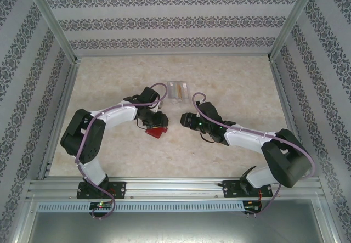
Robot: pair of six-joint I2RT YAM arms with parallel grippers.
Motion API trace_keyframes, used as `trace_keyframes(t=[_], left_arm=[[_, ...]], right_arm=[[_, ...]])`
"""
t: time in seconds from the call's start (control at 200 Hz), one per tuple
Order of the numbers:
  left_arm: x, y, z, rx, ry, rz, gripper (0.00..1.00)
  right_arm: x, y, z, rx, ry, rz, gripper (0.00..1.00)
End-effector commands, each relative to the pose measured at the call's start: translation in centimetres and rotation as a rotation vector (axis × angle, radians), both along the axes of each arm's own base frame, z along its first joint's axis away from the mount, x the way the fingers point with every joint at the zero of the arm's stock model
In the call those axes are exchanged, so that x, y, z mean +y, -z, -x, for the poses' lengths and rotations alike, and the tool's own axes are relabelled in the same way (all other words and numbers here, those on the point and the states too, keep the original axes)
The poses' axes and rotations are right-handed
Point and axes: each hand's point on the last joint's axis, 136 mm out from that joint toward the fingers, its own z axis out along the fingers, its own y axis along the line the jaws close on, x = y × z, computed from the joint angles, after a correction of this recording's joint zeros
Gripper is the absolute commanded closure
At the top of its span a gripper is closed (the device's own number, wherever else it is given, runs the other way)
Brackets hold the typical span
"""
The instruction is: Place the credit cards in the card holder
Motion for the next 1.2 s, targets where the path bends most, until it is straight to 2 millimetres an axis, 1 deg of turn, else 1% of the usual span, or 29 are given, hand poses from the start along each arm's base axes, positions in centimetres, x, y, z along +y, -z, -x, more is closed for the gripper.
trace_keyframes(t=[0.0,0.06,0.135,0.2,0.285,0.365,0.495,0.565,0.779,0.934,1.119,1.154,1.194], left_arm=[[-0.3,-1.7,0.2,-0.043,0.087,-0.019,0.60],[-0.7,-1.8,0.2,-0.039,0.112,-0.009,0.61],[-0.9,-1.6,0.4,-0.013,0.147,-0.008,0.62],[-0.6,-0.9,0.5,0.013,0.164,-0.041,0.64],[0.0,-0.3,0.5,0.035,0.164,-0.087,0.69],[0.0,-0.2,0.4,0.038,0.166,-0.094,0.69],[-0.5,-0.4,0.3,0.045,0.169,-0.069,0.70],[-0.8,-0.4,0.3,0.053,0.174,-0.053,0.75],[-1.3,-0.2,0.7,0.071,0.184,-0.022,0.81],[-1.3,-0.2,0.7,0.080,0.190,-0.023,0.92],[-1.5,-0.4,0.8,0.089,0.198,-0.012,0.93],[-1.5,-0.5,0.9,0.088,0.201,-0.009,1.00],[-1.5,-0.6,0.9,0.085,0.200,-0.007,1.00]], right_arm=[[0.2,0.5,0.1,0.012,-0.020,-0.005,0.49],[0.5,0.4,0.0,0.019,-0.029,-0.010,0.49],[0.9,0.1,0.0,0.018,-0.043,-0.016,0.49],[0.9,0.0,-0.1,0.016,-0.046,-0.015,0.49],[1.1,-0.2,-0.2,0.016,-0.049,-0.014,0.49],[1.2,-0.4,-0.2,0.016,-0.052,-0.018,0.49],[1.1,-0.3,-0.1,0.020,-0.049,-0.017,0.49],[1.1,-0.3,0.0,0.024,-0.049,-0.018,0.49],[0.7,-0.3,0.0,0.020,-0.033,-0.014,0.48],[0.7,-0.2,0.0,0.024,-0.033,-0.011,0.48],[0.7,-0.1,-0.1,0.027,-0.034,-0.010,0.48],[0.7,0.0,-0.1,0.030,-0.034,-0.010,0.48],[0.7,0.0,-0.1,0.031,-0.035,-0.010,0.47]])
